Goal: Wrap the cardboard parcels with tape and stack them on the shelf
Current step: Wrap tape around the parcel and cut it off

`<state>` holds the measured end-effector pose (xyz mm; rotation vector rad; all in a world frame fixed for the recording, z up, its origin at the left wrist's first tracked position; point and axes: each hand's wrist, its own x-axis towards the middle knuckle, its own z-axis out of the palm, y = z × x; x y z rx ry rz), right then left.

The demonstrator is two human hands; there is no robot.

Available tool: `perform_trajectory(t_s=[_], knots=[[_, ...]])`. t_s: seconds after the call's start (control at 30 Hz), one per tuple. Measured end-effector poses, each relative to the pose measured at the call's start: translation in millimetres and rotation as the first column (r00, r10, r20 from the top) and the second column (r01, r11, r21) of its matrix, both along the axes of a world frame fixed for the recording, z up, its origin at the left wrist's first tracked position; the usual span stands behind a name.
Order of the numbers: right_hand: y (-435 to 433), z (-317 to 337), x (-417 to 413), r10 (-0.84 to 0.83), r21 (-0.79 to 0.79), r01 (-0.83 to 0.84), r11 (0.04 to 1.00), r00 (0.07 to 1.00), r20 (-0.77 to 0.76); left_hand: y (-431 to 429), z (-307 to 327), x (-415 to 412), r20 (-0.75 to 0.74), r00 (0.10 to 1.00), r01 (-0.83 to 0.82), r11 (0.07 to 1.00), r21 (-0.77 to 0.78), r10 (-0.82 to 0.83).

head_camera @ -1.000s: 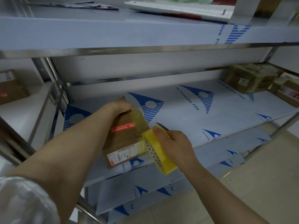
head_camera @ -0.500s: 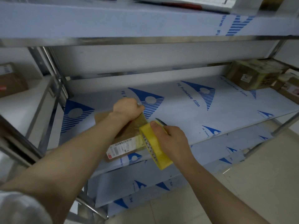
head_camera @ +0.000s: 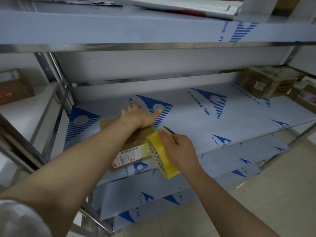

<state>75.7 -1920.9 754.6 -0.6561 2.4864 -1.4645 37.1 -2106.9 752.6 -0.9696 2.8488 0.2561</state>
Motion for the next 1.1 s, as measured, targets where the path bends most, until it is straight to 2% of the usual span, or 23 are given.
perform_trajectory(t_s=[0.13, 0.3, 0.43, 0.57, 0.73, 0.83, 0.9, 0.97, 1.03, 1.1], knots=[[0.2, -2.5, 0.5, 0.010, -0.016, -0.010, 1.000, 1.000, 0.010, 8.3, -9.3, 2.8, -0.133, 0.988, 0.061, 0.990, -0.126, -0.078], [2.2, -2.5, -0.4, 0.017, -0.030, -0.016, 0.999, 1.000, 0.015, 11.8, -0.8, -4.4, -0.042, 0.999, 0.020, 0.999, -0.032, -0.021], [2.2, -5.4, 1.1, 0.038, -0.029, -0.038, 0.999, 0.999, 0.019, 11.9, -8.9, -2.5, -0.104, 0.994, 0.004, 0.989, -0.151, -0.020], [4.0, -4.5, -1.2, 0.020, -0.035, -0.019, 0.999, 0.999, 0.027, 11.8, -6.5, -3.3, -0.147, 0.989, -0.011, 0.993, -0.114, -0.006], [3.6, -4.6, 1.0, 0.026, -0.023, -0.025, 0.999, 0.998, 0.049, 11.3, -8.8, -1.0, -0.203, 0.979, -0.014, 0.990, -0.140, -0.015], [5.2, -4.4, -0.2, 0.015, -0.031, -0.013, 0.999, 0.998, 0.059, 15.9, -10.2, 0.2, -0.139, 0.990, -0.023, 0.990, -0.140, 0.003], [5.6, -5.1, 0.0, 0.017, -0.046, -0.015, 0.999, 0.998, 0.053, 20.2, -13.6, 4.0, -0.112, 0.993, -0.047, 0.975, -0.216, 0.023], [5.7, -5.8, 1.5, 0.022, -0.050, -0.020, 0.999, 0.998, 0.052, 19.2, -13.1, 6.6, -0.164, 0.986, -0.048, 0.960, -0.275, 0.002], [5.5, -5.9, 0.9, 0.024, -0.059, -0.021, 0.998, 0.998, 0.059, 15.8, -7.7, 5.9, -0.180, 0.984, -0.024, 0.979, -0.204, -0.014], [5.1, -5.6, -1.8, 0.019, -0.058, -0.015, 0.998, 0.998, 0.068, 13.9, -4.9, 6.8, -0.081, 0.997, 0.005, 0.999, -0.050, -0.010]])
